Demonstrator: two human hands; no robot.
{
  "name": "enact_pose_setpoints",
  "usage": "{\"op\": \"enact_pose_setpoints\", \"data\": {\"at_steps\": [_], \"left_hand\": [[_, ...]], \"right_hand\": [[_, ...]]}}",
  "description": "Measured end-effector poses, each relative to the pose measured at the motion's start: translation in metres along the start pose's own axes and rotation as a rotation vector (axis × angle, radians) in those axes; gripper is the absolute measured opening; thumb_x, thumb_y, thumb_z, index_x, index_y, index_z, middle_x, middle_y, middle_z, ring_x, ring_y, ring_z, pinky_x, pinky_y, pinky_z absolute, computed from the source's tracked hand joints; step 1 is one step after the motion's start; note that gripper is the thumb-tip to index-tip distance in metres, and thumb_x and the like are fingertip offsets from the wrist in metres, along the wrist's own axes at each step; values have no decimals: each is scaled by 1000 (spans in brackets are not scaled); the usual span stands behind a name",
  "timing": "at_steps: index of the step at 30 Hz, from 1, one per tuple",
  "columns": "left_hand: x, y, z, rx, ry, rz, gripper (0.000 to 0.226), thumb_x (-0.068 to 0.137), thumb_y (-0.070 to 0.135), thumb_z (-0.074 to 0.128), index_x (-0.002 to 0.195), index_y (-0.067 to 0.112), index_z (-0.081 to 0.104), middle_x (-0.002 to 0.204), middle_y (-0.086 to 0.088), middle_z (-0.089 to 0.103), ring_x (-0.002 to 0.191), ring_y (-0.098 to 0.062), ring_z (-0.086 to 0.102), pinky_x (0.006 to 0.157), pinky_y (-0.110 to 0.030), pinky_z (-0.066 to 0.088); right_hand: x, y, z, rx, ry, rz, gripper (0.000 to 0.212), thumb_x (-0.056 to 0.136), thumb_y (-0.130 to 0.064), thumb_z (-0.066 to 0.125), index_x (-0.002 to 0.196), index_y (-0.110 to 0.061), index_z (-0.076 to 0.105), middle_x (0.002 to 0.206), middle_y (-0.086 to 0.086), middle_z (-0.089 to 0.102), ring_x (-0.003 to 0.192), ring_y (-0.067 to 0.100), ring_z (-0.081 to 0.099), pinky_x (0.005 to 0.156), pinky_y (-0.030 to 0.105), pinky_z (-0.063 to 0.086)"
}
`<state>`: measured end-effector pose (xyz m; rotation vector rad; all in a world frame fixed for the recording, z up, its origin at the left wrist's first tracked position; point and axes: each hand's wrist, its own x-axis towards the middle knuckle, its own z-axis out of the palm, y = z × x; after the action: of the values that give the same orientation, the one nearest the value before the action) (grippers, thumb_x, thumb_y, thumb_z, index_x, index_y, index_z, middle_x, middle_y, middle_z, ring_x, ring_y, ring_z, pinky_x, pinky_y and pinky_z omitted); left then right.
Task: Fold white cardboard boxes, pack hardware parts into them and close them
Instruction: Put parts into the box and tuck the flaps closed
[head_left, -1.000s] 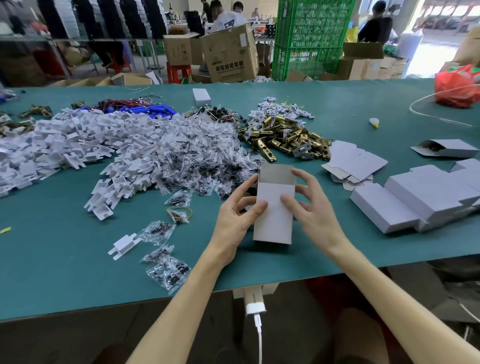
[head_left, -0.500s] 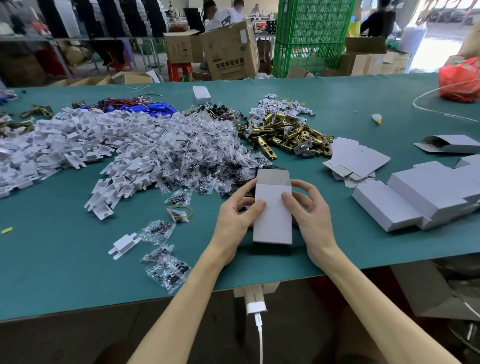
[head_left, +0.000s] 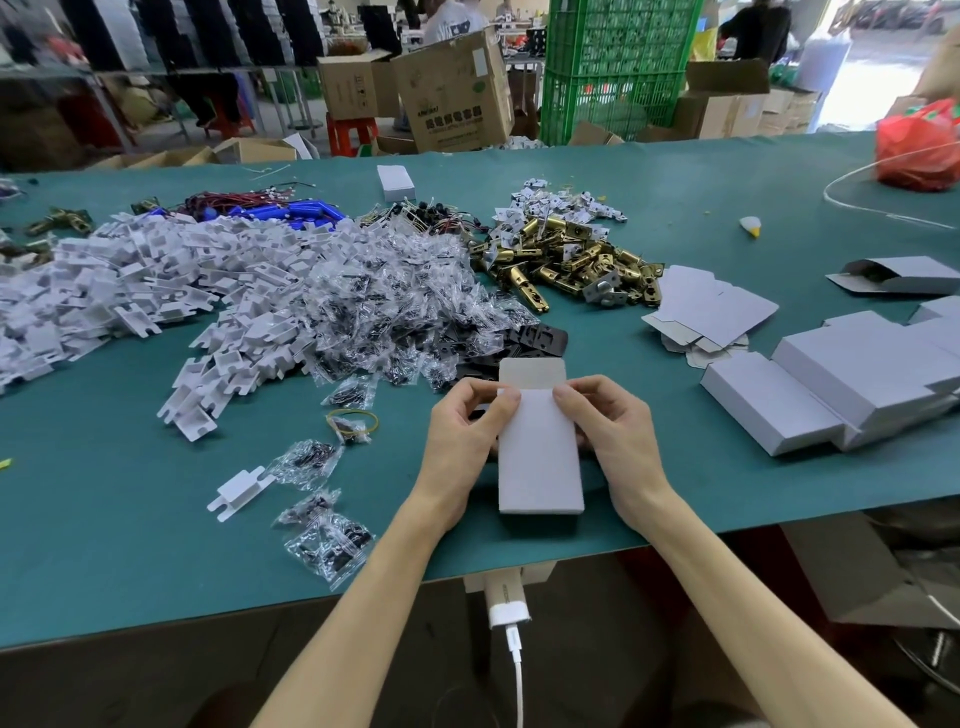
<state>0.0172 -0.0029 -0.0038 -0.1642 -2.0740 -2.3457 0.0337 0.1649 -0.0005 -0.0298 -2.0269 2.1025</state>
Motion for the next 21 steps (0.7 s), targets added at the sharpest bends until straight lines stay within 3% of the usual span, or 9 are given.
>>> {"op": "enact_pose_setpoints", "data": {"at_steps": [4, 8, 10, 13, 17, 19, 21], "left_hand": [[0, 1, 0, -9, -21, 22, 16, 102, 21, 66, 93, 7, 63, 90, -2, 67, 80, -12, 59, 66, -27, 49], [0, 0, -1, -19, -46, 46, 11, 101, 17, 66, 93, 9, 64, 92, -7, 66, 83, -16, 56, 73, -35, 46], [0, 1, -2, -20, -51, 72, 6, 100, 17, 68, 94, 17, 67, 91, -1, 67, 83, -13, 58, 74, -31, 48], [1, 1, -3, -50, -53, 97, 10, 98, 16, 71, 102, 23, 65, 89, 4, 66, 83, -10, 60, 71, -23, 51], [0, 2, -1, -95, -25, 61, 22, 98, 15, 71, 117, 17, 61, 87, 6, 67, 83, -11, 62, 73, -25, 53], [-1, 4, 0, -63, -19, 51, 14, 97, 24, 70, 107, 15, 66, 88, 3, 66, 82, -11, 59, 73, -28, 50], [-3, 8, 1, -43, -16, 39, 25, 95, 34, 68, 95, 9, 66, 84, -4, 63, 77, -16, 54, 70, -32, 44]], "right_hand": [[0, 1, -1, -15, -10, -4, 29, 96, -30, 70, 87, -3, 64, 79, 7, 66, 60, 24, 63, 49, 31, 49], [0, 0, -1, -23, -21, -27, 23, 96, -26, 70, 89, -5, 66, 78, 5, 65, 59, 19, 60, 47, 27, 49], [-1, 0, -1, -32, -28, -41, 17, 96, -27, 70, 92, -10, 69, 82, 2, 69, 60, 15, 61, 48, 24, 49], [-1, -1, -1, -15, -22, -69, 14, 94, -25, 72, 99, -13, 67, 91, 0, 70, 71, 9, 65, 50, 23, 51], [-1, -1, -1, 69, -1, -51, 30, 88, -25, 78, 105, -13, 56, 97, 1, 65, 78, 9, 66, 50, 24, 51], [-1, 0, -1, 60, -22, -50, 27, 88, -22, 78, 103, -13, 57, 95, -4, 67, 81, 9, 66, 51, 23, 50], [-1, 0, 0, 17, -59, -58, 24, 89, -20, 78, 100, -13, 59, 94, -5, 68, 85, 10, 66, 54, 23, 51]]}}
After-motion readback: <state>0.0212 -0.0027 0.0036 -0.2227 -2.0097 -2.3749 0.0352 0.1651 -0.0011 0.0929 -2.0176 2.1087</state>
